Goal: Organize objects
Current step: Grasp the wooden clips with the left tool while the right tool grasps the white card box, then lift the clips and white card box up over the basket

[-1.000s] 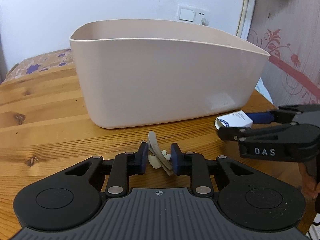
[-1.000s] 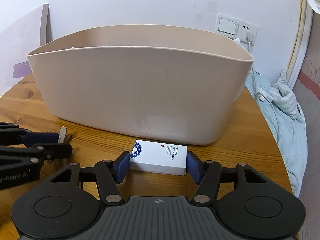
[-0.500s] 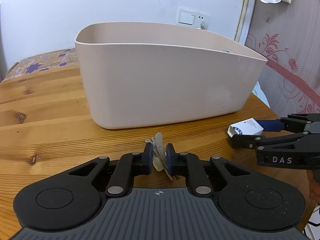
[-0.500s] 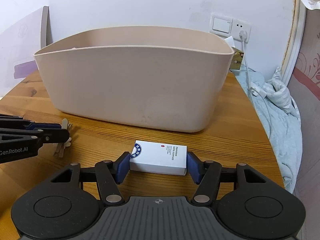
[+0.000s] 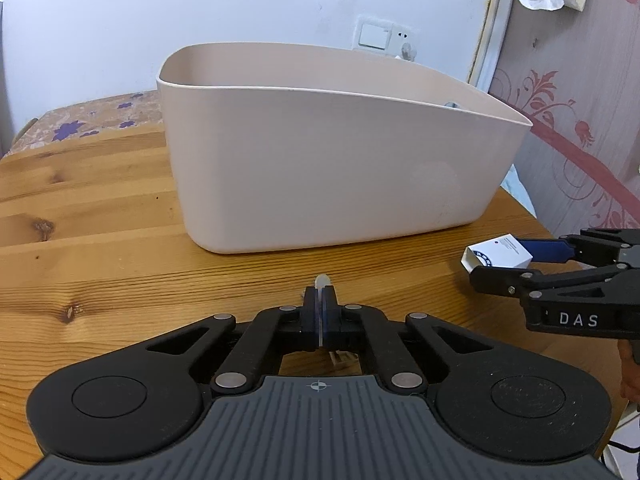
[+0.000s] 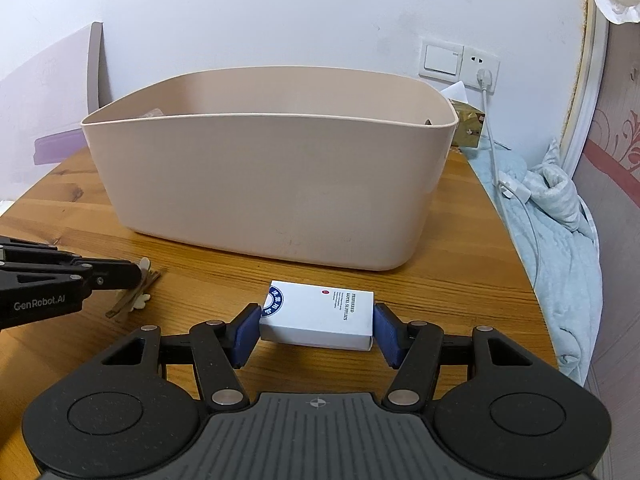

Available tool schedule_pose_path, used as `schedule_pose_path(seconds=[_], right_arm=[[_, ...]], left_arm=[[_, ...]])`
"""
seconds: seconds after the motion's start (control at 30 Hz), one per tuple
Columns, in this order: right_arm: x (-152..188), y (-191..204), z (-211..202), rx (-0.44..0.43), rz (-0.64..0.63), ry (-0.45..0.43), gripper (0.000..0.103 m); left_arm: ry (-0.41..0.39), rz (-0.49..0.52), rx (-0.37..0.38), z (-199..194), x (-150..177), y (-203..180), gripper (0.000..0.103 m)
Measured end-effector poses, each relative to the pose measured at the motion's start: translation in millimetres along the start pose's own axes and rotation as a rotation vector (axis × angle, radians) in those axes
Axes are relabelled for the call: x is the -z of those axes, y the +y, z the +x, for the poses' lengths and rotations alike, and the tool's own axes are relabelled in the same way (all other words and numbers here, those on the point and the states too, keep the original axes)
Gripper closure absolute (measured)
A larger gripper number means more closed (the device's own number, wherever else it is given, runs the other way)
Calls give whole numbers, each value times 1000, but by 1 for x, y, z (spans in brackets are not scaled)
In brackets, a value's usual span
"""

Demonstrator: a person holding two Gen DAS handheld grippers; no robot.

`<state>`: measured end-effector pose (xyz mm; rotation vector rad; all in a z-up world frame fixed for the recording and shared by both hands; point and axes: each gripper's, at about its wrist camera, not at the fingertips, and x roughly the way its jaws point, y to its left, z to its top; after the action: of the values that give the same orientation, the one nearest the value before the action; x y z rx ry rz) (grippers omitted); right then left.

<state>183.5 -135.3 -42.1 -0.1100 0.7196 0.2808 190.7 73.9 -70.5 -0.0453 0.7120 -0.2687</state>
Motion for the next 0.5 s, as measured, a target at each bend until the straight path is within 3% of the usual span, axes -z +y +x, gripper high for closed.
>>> schedule_pose_path(seconds=[0.33,0.37,0.47,0.5], right_arm=[[-1,2,2,-9,-1,8,45],[-1,1,2,-10,-1,8,45],[-1,1,1,-10,0,6,45],[-1,1,1,-10,1,5,45]], left_arm=[[21,-34,6,6,-10,-2,98],[22,-34,4,6,-10,-3,94],[11,-43,10,4,-10,-4,63],[1,-39,9,3,-11,-5,61]])
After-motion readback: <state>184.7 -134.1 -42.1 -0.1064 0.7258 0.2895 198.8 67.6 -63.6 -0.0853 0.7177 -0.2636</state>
